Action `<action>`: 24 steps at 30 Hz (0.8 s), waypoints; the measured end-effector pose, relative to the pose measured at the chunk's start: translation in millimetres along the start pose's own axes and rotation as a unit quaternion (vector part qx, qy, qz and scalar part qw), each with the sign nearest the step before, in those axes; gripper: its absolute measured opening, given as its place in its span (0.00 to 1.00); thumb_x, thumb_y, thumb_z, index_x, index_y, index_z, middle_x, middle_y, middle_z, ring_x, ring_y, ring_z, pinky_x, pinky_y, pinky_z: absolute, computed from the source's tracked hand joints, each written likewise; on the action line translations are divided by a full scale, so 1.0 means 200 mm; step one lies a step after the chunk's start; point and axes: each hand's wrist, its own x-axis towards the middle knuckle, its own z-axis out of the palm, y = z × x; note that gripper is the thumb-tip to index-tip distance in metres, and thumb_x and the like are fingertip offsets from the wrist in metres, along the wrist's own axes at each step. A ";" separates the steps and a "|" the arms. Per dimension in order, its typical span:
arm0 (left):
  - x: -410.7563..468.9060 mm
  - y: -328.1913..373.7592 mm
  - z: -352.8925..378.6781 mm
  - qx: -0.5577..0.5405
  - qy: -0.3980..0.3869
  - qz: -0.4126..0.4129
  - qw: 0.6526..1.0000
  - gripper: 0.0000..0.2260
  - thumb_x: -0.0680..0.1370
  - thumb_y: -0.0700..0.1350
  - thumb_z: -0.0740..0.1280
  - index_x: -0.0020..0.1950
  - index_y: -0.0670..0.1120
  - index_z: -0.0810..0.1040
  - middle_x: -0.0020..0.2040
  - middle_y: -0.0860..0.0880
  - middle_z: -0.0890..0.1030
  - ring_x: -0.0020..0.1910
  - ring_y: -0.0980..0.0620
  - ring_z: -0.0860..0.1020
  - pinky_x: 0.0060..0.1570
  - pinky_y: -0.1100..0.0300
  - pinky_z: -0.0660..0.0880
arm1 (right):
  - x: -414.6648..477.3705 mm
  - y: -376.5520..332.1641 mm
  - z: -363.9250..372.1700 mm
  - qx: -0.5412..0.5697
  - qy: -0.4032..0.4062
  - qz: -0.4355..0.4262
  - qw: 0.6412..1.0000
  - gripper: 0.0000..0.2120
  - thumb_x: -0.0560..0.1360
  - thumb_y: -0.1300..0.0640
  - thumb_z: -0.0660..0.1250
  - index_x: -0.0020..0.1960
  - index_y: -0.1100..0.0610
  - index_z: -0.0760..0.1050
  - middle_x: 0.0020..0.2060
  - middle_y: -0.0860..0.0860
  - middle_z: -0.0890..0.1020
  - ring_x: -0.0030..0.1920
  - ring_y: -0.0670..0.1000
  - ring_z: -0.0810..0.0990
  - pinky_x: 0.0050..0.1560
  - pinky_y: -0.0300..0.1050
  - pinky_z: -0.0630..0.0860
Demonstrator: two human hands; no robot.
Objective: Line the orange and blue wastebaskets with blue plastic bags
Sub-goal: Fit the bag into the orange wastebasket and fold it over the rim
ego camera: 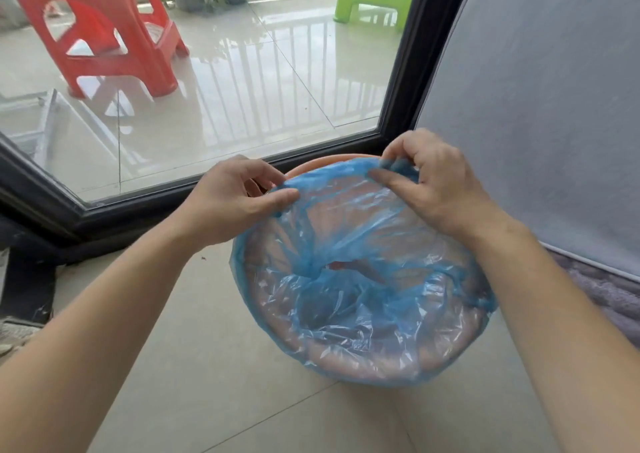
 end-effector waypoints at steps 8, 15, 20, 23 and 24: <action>-0.02 0.05 0.03 0.013 0.085 0.104 0.991 0.12 0.72 0.38 0.74 0.39 0.52 0.74 0.34 0.59 0.77 0.31 0.59 0.72 0.33 0.67 0.70 | -0.06 -0.01 -0.07 -0.038 0.007 -0.041 0.998 0.14 0.69 0.57 0.78 0.44 0.51 0.72 0.41 0.48 0.75 0.38 0.45 0.73 0.40 0.29 0.67; -0.06 0.11 0.03 0.219 0.151 0.212 0.940 0.21 0.67 0.52 0.78 0.54 0.47 0.77 0.45 0.54 0.72 0.39 0.52 0.72 0.39 0.56 0.71 | -0.05 -0.04 -0.11 -0.087 0.034 0.001 0.996 0.16 0.71 0.50 0.75 0.57 0.47 0.78 0.44 0.45 0.76 0.37 0.45 0.74 0.42 0.50 0.78; -0.06 0.11 0.02 0.204 0.127 0.182 0.953 0.29 0.62 0.67 0.74 0.55 0.51 0.78 0.48 0.53 0.73 0.45 0.52 0.73 0.44 0.56 0.71 | -0.04 -0.05 -0.16 -0.081 0.007 0.048 0.996 0.25 0.66 0.40 0.77 0.60 0.44 0.76 0.48 0.44 0.76 0.39 0.44 0.75 0.46 0.47 0.78; -0.06 0.12 0.02 0.150 0.135 0.187 0.961 0.18 0.70 0.62 0.72 0.52 0.50 0.82 0.46 0.52 0.74 0.41 0.53 0.74 0.42 0.58 0.72 | -0.05 -0.04 -0.19 0.006 -0.055 0.091 0.994 0.25 0.63 0.36 0.76 0.56 0.42 0.77 0.44 0.42 0.78 0.40 0.42 0.78 0.43 0.37 0.75; -0.05 0.12 0.01 0.136 0.136 0.194 0.962 0.13 0.73 0.57 0.72 0.51 0.49 0.82 0.45 0.51 0.74 0.39 0.53 0.74 0.41 0.59 0.72 | -0.05 -0.04 -0.19 0.044 -0.063 0.099 0.992 0.20 0.65 0.37 0.75 0.52 0.44 0.79 0.41 0.42 0.80 0.36 0.40 0.77 0.40 0.35 0.74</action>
